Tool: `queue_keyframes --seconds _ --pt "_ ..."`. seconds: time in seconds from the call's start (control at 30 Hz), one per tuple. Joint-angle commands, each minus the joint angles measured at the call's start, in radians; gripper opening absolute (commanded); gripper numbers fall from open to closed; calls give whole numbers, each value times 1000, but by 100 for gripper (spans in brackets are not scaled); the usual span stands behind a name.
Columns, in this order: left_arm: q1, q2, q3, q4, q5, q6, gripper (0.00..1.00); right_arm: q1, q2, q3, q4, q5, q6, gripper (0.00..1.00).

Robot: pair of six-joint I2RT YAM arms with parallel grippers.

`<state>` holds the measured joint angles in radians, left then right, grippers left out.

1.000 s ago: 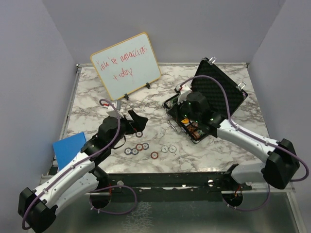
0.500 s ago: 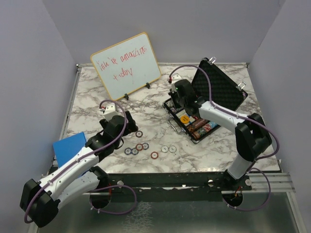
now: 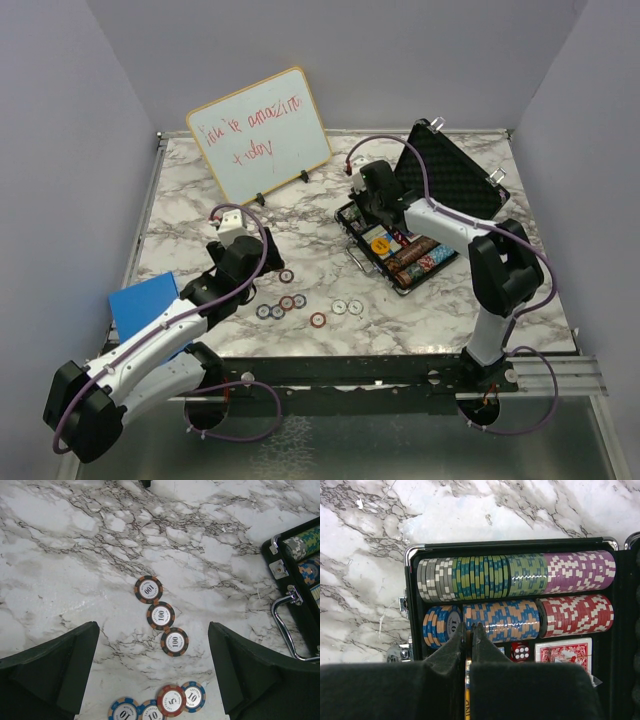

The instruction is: Pack up texas hold em set

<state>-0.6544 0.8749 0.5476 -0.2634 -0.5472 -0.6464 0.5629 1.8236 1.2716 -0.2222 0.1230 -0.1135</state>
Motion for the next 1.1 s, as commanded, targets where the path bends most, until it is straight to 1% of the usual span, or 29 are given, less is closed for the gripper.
queue_keyframes --seconds 0.0,0.2,0.3,0.4,0.5,0.57,0.6,0.63,0.73,0.83,0.93,1.07 --pt "4 4 -12 31 -5 27 99 -5 35 33 -43 -64 -4 0" --pt "4 0 -17 39 4 28 99 -7 50 46 -41 -56 0 1" --pt "5 -2 -19 36 4 28 99 -8 51 42 -49 -48 -6 5" --pt "4 -5 -21 37 8 28 99 -8 50 38 -57 -17 -6 17" --pt "4 -5 -23 41 11 28 99 -14 43 50 -79 -6 40 33" --pt "4 -2 -22 42 10 27 99 -17 36 70 -96 -33 69 36" --pt "4 0 -20 43 10 27 99 -16 32 72 -96 -44 77 36" --pt "4 2 -21 44 11 27 99 -16 28 73 -92 -54 82 34" --pt "4 9 -18 44 12 25 99 -17 31 80 -87 -64 93 20" --pt "5 12 -19 43 12 24 99 -16 54 90 -97 -63 95 11" --pt "5 10 -20 40 12 22 99 -17 82 96 -110 -65 94 8" --pt "5 11 -23 39 12 22 99 -16 104 95 -120 -74 99 8"
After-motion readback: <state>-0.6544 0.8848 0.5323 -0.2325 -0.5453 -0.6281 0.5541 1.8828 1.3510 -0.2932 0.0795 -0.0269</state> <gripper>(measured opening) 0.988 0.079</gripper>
